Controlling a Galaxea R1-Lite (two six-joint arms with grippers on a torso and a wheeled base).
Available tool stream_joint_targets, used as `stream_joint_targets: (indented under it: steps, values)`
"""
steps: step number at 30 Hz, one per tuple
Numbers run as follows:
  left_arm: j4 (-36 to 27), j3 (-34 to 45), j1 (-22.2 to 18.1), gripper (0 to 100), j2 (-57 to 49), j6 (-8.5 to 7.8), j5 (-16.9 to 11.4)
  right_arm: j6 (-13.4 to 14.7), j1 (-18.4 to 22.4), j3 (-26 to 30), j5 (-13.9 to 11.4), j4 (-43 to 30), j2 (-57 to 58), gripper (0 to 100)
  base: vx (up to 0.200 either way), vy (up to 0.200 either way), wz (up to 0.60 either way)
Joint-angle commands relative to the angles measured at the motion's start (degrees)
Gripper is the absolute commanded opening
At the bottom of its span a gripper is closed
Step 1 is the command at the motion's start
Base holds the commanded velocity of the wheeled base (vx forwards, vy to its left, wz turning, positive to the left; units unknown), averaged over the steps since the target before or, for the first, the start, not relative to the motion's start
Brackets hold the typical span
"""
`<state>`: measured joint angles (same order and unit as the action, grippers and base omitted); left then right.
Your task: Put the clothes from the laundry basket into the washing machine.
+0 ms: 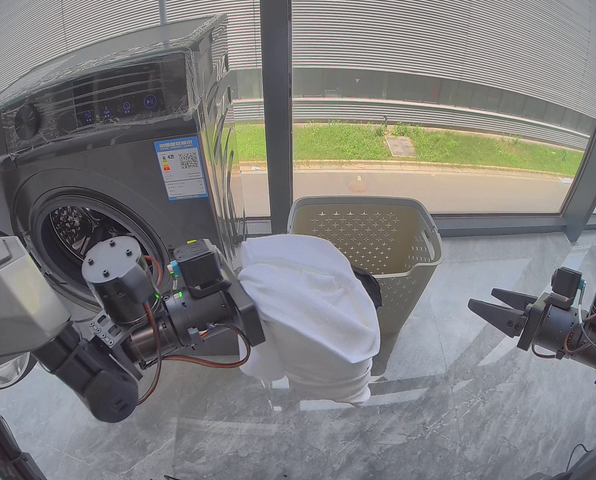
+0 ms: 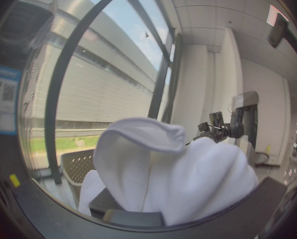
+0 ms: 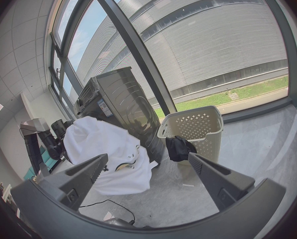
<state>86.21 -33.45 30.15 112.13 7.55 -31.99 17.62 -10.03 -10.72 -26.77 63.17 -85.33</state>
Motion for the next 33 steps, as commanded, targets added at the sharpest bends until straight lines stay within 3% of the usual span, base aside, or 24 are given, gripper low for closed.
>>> stream_joint_targets:
  steps: [1,4,6,10,12,20,33]
  values:
    - [0.18,10.51,0.00,0,-10.09,9.94,12.56,-0.21,0.63,-1.33,1.90,0.02,1.13,100,0.000,0.000,0.00]
    - [0.98,13.68,-2.20,0,-11.67,15.75,19.95,-0.21,0.54,-1.50,2.51,0.02,1.66,100,0.000,0.000,0.00]
    - [1.59,15.87,-3.60,0,-12.90,17.24,22.32,-0.21,0.54,-1.50,3.22,0.02,1.84,100,0.000,0.000,0.00]
    - [1.59,20.97,-4.92,0,-14.83,17.15,22.67,0.14,0.80,-1.59,3.30,0.02,1.93,100,0.000,0.000,0.00]
    - [1.59,27.74,-5.45,0,-17.21,16.98,23.02,0.23,0.89,-1.50,3.30,0.02,2.28,100,0.000,0.000,0.00]
    - [1.33,32.04,-17.05,0,-19.76,15.92,23.02,0.14,0.80,-1.06,2.86,0.02,2.45,100,0.000,0.000,0.00]
    - [1.06,33.45,-18.99,0,-20.02,15.92,23.55,-0.21,0.45,-1.06,2.69,0.02,2.28,100,0.000,0.185,0.00]
